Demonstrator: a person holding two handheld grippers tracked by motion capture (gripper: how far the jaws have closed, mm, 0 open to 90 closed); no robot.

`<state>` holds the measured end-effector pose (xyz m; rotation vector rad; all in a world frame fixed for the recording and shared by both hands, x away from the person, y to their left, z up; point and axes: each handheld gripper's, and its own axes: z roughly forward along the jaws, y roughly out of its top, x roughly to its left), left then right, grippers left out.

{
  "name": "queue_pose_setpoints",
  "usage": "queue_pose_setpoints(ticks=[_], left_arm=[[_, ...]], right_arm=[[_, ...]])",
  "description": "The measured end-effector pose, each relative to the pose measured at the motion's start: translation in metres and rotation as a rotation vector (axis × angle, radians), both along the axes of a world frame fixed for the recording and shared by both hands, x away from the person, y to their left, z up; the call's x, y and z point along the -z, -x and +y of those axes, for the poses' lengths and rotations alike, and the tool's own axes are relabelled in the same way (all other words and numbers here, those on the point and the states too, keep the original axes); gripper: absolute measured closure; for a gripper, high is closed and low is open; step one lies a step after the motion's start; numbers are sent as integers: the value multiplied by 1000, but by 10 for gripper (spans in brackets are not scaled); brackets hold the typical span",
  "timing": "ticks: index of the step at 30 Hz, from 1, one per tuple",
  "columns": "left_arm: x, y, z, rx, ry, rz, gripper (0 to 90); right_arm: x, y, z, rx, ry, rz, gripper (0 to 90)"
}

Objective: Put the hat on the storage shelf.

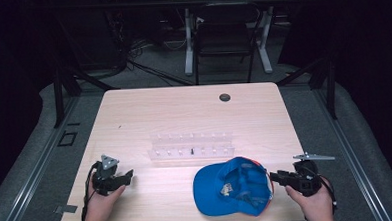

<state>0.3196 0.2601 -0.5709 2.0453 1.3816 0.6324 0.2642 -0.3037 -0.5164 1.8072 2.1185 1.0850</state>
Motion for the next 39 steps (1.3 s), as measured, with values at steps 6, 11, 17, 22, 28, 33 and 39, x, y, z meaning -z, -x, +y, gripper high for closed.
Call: queue_pose_setpoints(ticks=[6, 11, 17, 22, 28, 33, 39], left_arm=[[1, 0, 0, 0, 2, 2, 346], [1, 0, 1, 0, 0, 1, 346], [1, 0, 0, -1, -2, 5, 346], [1, 0, 0, -3, -6, 2, 346], [0, 0, 1, -9, -5, -5, 346], [0, 0, 1, -11, -9, -6, 346], [0, 0, 1, -8, -15, -6, 346]], right_arm=[[-9, -12, 3, -65, -38, 70, 590], [-2, -24, 1, -83, -60, 154, 574], [13, -28, -5, -112, -76, 241, 568], [22, -28, -5, -87, -125, 261, 578], [28, -28, -5, -105, -171, 291, 611], [27, -28, -5, -116, -205, 294, 648], [17, -26, -5, -144, -244, 291, 673]])
